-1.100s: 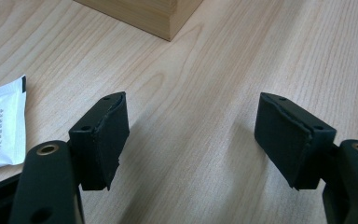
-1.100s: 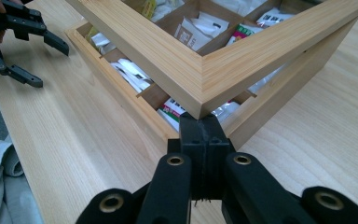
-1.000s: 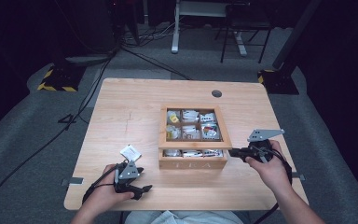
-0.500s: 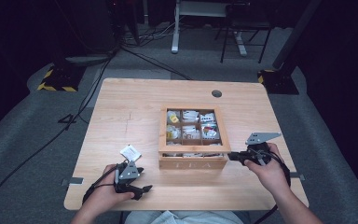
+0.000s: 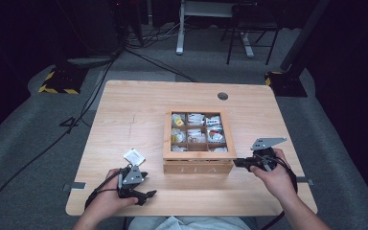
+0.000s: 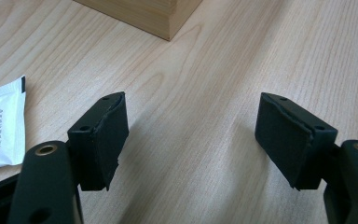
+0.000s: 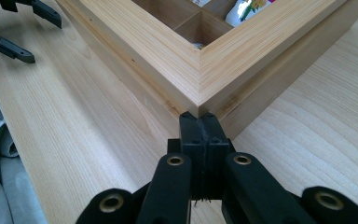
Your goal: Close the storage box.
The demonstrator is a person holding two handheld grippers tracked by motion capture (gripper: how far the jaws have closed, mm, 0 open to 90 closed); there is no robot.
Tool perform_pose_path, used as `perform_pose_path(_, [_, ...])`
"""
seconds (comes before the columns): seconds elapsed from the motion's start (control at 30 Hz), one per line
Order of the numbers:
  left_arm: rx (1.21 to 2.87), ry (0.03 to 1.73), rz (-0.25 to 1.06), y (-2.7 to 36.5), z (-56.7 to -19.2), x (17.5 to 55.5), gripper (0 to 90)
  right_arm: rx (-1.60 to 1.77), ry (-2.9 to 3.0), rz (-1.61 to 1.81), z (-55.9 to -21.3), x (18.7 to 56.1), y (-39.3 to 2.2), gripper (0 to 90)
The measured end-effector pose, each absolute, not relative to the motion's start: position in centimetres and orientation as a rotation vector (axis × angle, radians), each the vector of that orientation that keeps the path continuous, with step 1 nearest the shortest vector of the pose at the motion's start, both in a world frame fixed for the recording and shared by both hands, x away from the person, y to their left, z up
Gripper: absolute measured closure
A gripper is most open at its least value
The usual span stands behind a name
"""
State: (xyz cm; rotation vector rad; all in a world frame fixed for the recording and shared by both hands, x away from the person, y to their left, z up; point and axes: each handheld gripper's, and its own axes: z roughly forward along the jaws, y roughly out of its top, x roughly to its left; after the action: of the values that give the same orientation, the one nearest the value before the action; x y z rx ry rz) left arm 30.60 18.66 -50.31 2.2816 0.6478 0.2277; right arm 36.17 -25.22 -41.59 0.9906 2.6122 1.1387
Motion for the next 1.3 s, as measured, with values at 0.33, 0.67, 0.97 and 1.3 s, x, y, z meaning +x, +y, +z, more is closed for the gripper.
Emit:
perform_pose_path(0.33, [2.285,0.644,0.232,18.6,-50.3,30.6,26.0,0.989,2.635,1.118,-41.9,36.3,-25.2,90.0])
perform_pose_path(0.67, [2.285,0.650,0.239,18.6,-50.3,30.5,25.9,0.982,2.670,1.048,-42.4,36.2,-25.2,90.0])
perform_pose_path(0.97, [2.278,0.680,0.251,18.5,-50.3,30.1,25.9,0.969,2.660,1.058,-42.1,36.1,-25.9,90.0])
perform_pose_path(1.3, [2.270,0.703,0.261,18.6,-50.3,29.8,25.9,0.948,2.555,1.161,-40.3,37.1,-27.2,90.0])
